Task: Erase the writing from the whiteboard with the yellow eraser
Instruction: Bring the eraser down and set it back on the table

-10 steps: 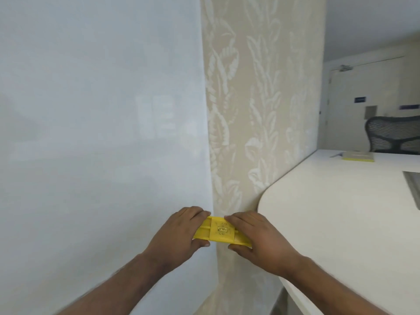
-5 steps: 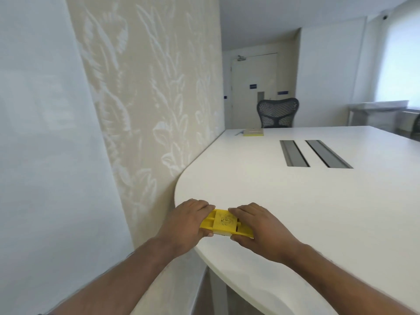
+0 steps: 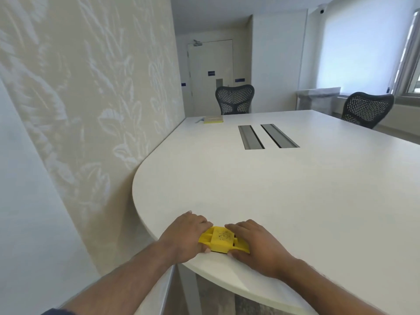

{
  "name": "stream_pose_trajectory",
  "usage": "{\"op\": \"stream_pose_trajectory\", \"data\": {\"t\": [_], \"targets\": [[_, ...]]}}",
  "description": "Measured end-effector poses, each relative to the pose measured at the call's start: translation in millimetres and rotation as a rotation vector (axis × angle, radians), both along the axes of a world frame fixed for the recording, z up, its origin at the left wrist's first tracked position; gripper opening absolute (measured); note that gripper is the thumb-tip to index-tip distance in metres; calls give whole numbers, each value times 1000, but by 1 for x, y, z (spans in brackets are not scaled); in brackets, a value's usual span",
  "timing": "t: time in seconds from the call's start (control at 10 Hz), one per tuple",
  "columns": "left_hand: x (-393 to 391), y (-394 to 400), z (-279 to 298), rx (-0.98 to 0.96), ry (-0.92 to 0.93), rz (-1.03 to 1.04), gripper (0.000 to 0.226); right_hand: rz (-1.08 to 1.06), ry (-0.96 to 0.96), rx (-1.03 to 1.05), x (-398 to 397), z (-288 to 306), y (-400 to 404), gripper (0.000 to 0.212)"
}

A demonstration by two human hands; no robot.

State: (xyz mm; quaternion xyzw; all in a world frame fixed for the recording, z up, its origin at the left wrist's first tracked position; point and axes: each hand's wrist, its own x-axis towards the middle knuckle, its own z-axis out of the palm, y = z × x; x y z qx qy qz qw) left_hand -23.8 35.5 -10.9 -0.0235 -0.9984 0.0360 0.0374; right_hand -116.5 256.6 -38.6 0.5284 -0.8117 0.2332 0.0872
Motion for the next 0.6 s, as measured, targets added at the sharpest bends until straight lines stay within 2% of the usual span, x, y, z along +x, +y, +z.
{"op": "stream_pose_trajectory", "data": {"t": [0.2, 0.4, 0.5, 0.6], "targets": [[5, 3, 1, 48, -45, 44, 71, -43, -46, 4, 2, -4, -3, 57], [23, -1, 12, 94, -10, 110, 102, -57, 1, -66, 4, 14, -13, 68], [30, -16, 30, 66, 228, 210, 118, -86, 88, -195, 4, 33, -34, 67], [34, -29, 40, -1, 422, 234, 103, -114, 119, -211, 3, 47, -50, 68]]}}
